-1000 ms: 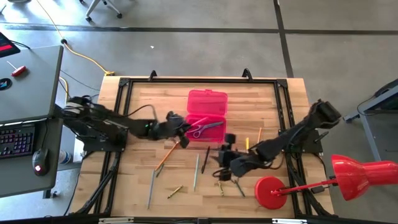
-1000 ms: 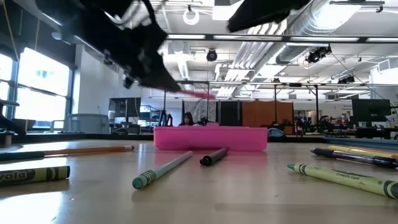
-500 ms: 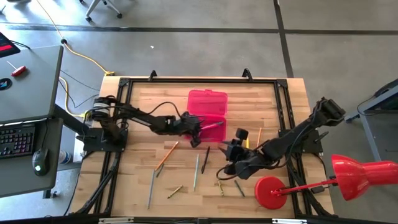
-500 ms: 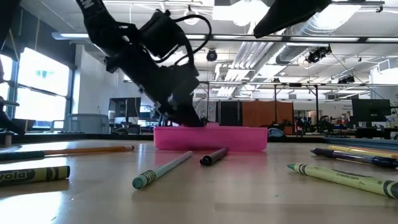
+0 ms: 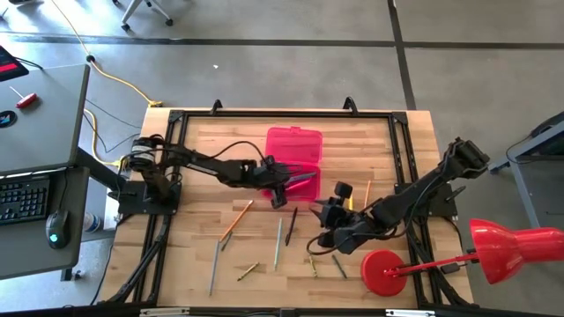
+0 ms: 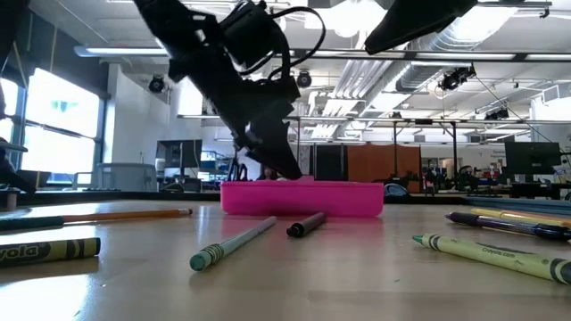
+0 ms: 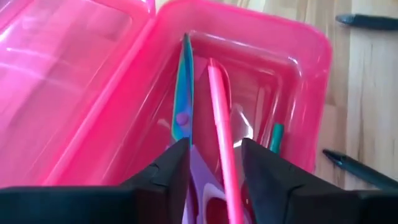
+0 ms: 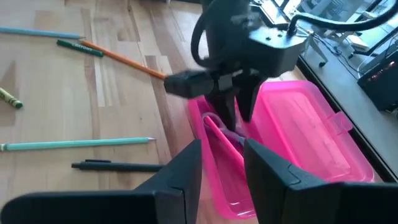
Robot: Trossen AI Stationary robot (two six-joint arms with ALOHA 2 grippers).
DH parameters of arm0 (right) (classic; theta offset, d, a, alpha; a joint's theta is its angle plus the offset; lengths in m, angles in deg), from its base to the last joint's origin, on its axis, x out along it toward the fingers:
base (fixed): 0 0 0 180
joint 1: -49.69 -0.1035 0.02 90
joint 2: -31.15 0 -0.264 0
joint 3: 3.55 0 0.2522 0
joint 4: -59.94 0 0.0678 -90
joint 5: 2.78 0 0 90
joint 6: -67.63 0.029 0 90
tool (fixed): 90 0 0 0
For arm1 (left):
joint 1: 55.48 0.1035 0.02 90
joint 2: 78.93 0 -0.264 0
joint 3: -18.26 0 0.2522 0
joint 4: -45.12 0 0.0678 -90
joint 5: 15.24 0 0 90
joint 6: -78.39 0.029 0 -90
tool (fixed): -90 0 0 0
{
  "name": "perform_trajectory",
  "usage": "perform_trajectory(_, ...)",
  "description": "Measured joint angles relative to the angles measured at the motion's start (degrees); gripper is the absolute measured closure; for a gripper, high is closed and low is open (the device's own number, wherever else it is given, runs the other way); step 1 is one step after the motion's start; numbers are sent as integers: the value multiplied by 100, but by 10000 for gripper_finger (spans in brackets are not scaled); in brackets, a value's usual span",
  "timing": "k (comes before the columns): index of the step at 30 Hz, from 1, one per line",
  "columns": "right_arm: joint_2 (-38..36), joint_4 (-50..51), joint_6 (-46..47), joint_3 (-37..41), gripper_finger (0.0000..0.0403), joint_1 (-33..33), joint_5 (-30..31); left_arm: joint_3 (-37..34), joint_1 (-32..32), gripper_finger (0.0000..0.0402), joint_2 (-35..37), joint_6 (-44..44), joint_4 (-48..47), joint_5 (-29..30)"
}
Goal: Pick & place school supplies into a supply box
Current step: Put the left yellow pencil into the pink supply box
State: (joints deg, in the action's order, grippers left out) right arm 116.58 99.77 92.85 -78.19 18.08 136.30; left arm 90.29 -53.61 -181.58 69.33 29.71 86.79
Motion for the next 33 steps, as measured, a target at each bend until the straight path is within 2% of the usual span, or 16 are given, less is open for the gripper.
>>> perform_trajectory(3,0,178,223,0,305,0,0,485,0,219,160,213,-1080,-49)
perform_trajectory(8,0,820,1270,-1,305,9,-242,1536,0,218,534,330,-3071,-67)
perform_trajectory(11,0,1155,1625,28,305,7,-190,2095,-15,218,867,341,-3883,-59)
perform_trajectory(15,0,1088,1703,282,305,17,57,2491,-203,218,1437,358,-4760,233)
perform_trajectory(18,-2,721,1800,606,305,82,62,2467,-442,218,1966,-147,-5346,574)
perform_trajectory(21,-3,302,1805,890,304,98,29,2088,-873,218,2520,-1042,-5720,1192)
perform_trajectory(25,-4,-349,1458,1200,304,98,131,1026,-1779,218,3176,-2548,-5696,2217)
perform_trajectory(28,-4,-914,1016,1399,304,144,169,-26,-2461,218,3576,-3928,-5256,2980)
perform_trajectory(30,-4,-1322,561,1500,304,202,37,-749,-2842,218,3729,-4765,-4631,3343)
perform_trajectory(33,-4,-2028,-157,1650,304,312,-348,-1602,-3173,218,3756,-5420,-3564,3330)
